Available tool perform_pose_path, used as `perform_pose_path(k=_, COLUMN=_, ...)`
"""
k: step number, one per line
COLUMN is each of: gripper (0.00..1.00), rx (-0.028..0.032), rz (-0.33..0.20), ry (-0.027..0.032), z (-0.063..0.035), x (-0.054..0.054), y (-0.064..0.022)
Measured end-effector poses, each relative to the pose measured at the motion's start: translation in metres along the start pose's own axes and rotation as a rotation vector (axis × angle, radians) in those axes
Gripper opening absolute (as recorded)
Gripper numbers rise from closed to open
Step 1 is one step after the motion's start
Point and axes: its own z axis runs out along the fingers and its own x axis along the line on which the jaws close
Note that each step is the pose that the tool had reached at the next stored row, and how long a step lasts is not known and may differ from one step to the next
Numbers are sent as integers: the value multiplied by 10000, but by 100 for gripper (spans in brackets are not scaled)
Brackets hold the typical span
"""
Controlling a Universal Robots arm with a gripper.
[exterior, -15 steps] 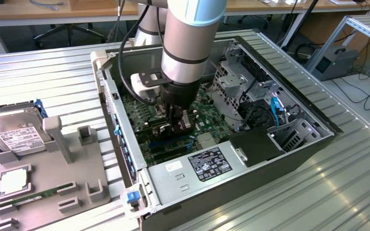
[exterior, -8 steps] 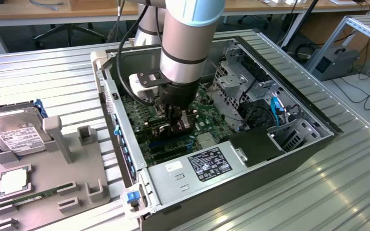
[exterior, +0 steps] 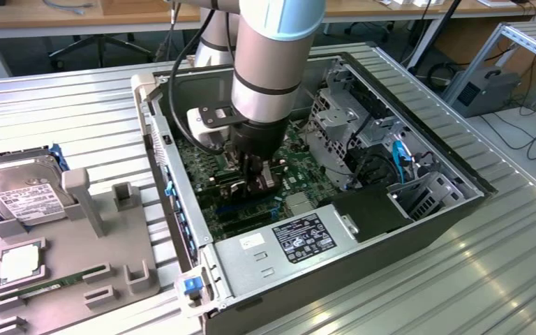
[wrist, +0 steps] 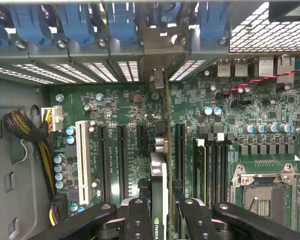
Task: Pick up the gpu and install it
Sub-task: 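Insert the gpu into the slot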
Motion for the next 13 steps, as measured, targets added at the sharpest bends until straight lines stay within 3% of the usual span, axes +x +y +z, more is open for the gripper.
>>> perform_pose_path(k=13, gripper=27, rx=2, rz=63, ry=-1, z=25, x=-5, y=9)
